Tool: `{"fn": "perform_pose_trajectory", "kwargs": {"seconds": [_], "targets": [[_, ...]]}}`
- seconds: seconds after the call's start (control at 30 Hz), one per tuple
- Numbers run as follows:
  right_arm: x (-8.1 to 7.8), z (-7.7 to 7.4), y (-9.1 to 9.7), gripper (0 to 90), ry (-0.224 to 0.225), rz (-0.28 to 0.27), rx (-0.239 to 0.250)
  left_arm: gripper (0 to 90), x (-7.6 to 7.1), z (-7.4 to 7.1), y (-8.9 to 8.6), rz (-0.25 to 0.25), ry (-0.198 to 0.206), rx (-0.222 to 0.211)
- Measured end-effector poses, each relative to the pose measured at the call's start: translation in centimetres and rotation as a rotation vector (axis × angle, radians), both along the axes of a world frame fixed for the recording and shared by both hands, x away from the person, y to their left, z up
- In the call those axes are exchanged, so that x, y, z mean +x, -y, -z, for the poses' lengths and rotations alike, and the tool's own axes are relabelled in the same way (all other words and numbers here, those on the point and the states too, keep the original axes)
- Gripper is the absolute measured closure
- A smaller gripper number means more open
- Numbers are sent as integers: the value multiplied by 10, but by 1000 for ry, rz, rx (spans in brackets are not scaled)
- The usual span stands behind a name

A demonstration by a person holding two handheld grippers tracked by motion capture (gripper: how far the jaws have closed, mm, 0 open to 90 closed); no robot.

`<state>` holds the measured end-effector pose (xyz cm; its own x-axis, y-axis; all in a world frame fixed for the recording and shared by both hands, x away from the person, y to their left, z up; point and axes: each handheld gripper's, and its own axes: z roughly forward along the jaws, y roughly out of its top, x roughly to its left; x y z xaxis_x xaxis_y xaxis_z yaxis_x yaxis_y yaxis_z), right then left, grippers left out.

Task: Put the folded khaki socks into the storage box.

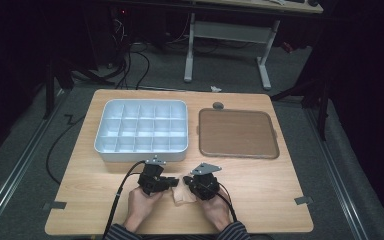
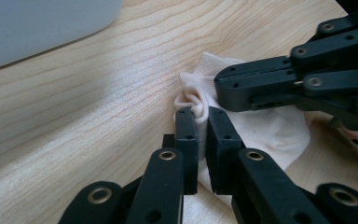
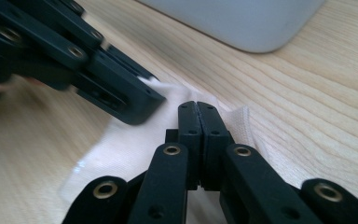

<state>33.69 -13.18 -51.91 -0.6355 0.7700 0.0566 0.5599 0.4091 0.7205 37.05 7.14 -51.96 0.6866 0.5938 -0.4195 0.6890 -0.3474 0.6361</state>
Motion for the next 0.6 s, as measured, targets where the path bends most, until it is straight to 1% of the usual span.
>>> {"fn": "perform_pose_trajectory", "kwargs": {"seconds": [0.13,0.17,0.23,0.33,0.4,0.43,0.47,0.6], "targets": [[-3,0,-3,897,24,-1,-45,847,-1,-1,-2,-12,-2,-10],[-3,0,-3,897,28,-4,-48,847,-1,-1,-3,-13,-3,-13],[-4,-1,-2,896,25,2,-49,847,-2,-1,-3,-13,-3,-20],[-5,-1,1,896,23,18,-39,847,-3,-2,-5,-15,-7,-36],[-6,-2,2,895,26,26,-38,847,-4,-4,-7,-22,-6,-54],[-7,-2,2,895,26,23,-40,846,-4,-5,-8,-25,-7,-62],[-7,-2,2,895,25,20,-40,845,-4,-5,-9,-23,-15,-81],[-5,-1,0,898,12,11,-42,844,-5,-6,-8,-23,-6,-94]]}}
